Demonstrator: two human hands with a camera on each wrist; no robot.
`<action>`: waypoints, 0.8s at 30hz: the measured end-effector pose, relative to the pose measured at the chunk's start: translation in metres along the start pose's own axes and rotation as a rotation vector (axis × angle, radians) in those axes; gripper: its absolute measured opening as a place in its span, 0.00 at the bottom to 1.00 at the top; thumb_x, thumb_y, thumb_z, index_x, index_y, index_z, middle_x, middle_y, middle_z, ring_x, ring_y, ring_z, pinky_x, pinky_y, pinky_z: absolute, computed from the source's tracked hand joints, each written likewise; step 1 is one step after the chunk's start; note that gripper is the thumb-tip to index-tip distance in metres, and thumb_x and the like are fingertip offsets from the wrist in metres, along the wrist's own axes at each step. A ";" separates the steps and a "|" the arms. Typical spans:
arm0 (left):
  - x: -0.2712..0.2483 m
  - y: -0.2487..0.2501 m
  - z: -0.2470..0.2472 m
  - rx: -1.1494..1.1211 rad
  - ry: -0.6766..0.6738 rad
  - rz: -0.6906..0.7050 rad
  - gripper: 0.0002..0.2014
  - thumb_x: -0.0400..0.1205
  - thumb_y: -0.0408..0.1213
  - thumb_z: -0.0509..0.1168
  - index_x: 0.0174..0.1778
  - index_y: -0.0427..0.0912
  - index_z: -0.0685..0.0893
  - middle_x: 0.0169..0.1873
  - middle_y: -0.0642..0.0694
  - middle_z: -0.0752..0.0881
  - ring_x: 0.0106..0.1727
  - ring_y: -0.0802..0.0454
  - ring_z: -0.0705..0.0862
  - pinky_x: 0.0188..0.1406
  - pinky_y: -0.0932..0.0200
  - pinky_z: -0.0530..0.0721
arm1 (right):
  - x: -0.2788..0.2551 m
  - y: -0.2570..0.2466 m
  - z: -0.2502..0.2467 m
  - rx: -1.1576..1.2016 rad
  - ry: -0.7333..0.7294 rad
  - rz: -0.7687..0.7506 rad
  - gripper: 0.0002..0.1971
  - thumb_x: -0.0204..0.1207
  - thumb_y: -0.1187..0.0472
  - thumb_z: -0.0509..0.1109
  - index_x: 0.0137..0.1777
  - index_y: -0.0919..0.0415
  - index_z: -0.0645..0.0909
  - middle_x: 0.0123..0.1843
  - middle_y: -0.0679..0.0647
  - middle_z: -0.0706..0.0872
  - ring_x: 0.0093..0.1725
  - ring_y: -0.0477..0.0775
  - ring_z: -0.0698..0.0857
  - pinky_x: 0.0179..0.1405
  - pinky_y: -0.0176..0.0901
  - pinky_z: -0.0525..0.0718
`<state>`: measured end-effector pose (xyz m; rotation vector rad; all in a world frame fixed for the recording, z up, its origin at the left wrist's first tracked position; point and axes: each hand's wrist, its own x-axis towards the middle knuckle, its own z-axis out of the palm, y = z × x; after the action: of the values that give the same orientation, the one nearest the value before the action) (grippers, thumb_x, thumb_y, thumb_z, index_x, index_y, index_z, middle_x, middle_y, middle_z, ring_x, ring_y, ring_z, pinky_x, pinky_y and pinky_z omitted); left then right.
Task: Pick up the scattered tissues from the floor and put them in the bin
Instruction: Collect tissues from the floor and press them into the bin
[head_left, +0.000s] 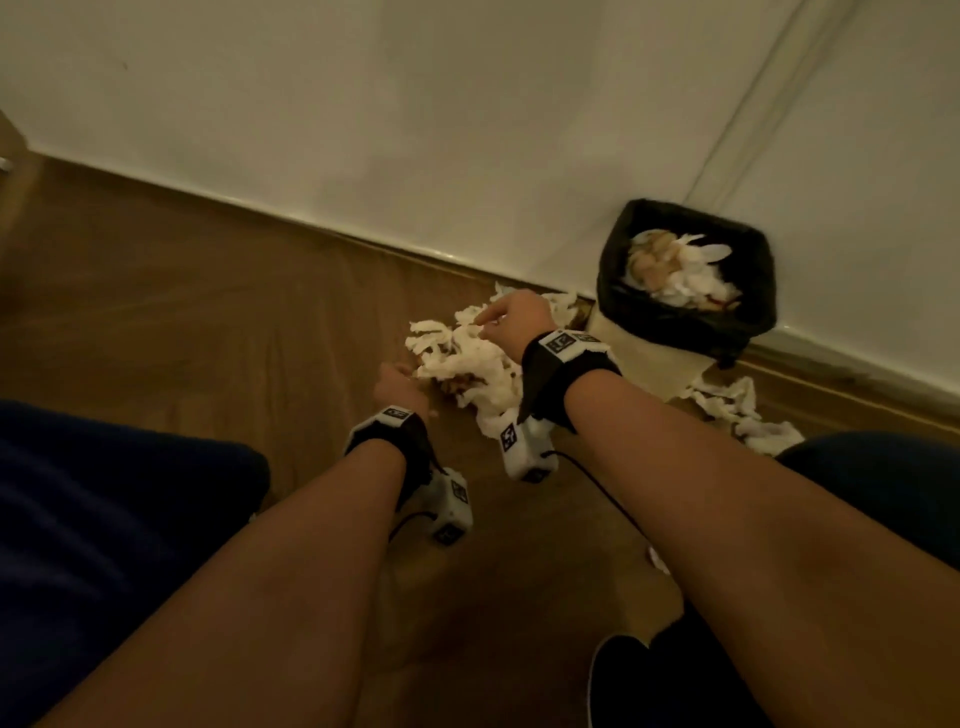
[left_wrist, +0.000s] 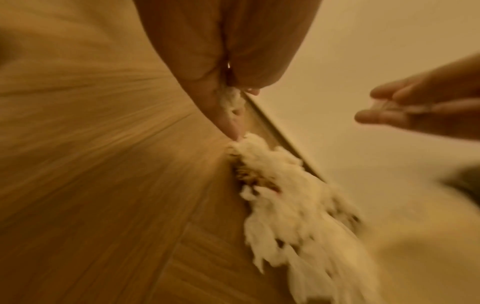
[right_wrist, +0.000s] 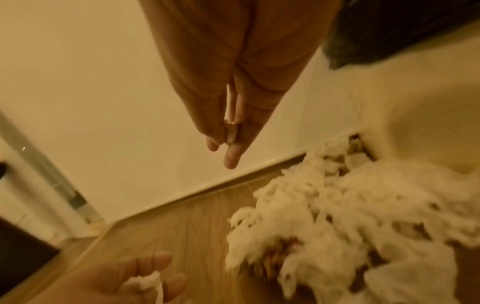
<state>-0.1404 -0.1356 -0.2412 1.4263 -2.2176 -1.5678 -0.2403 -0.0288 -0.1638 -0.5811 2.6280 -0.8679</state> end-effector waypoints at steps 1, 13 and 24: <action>-0.007 0.009 0.006 0.027 -0.029 0.048 0.14 0.84 0.23 0.54 0.65 0.34 0.71 0.61 0.33 0.78 0.51 0.39 0.81 0.37 0.54 0.82 | -0.004 0.005 -0.014 0.025 0.036 0.013 0.10 0.76 0.67 0.68 0.54 0.62 0.88 0.59 0.58 0.88 0.60 0.55 0.84 0.60 0.40 0.80; -0.072 0.156 0.065 0.530 -0.230 0.516 0.22 0.81 0.32 0.60 0.73 0.45 0.69 0.72 0.36 0.65 0.69 0.34 0.71 0.68 0.46 0.74 | -0.062 0.068 -0.166 -0.020 0.325 0.096 0.10 0.77 0.67 0.68 0.56 0.59 0.85 0.61 0.58 0.85 0.62 0.57 0.82 0.62 0.40 0.76; -0.089 0.227 0.084 0.628 -0.250 0.957 0.15 0.83 0.28 0.56 0.60 0.36 0.85 0.60 0.33 0.82 0.58 0.37 0.81 0.55 0.56 0.76 | -0.079 0.115 -0.226 0.105 0.444 0.244 0.09 0.75 0.69 0.68 0.53 0.64 0.87 0.52 0.59 0.88 0.56 0.58 0.86 0.62 0.46 0.83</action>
<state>-0.2778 -0.0030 -0.0684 0.0353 -2.9672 -0.7657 -0.2959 0.2040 -0.0482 -0.0339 2.9297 -1.1533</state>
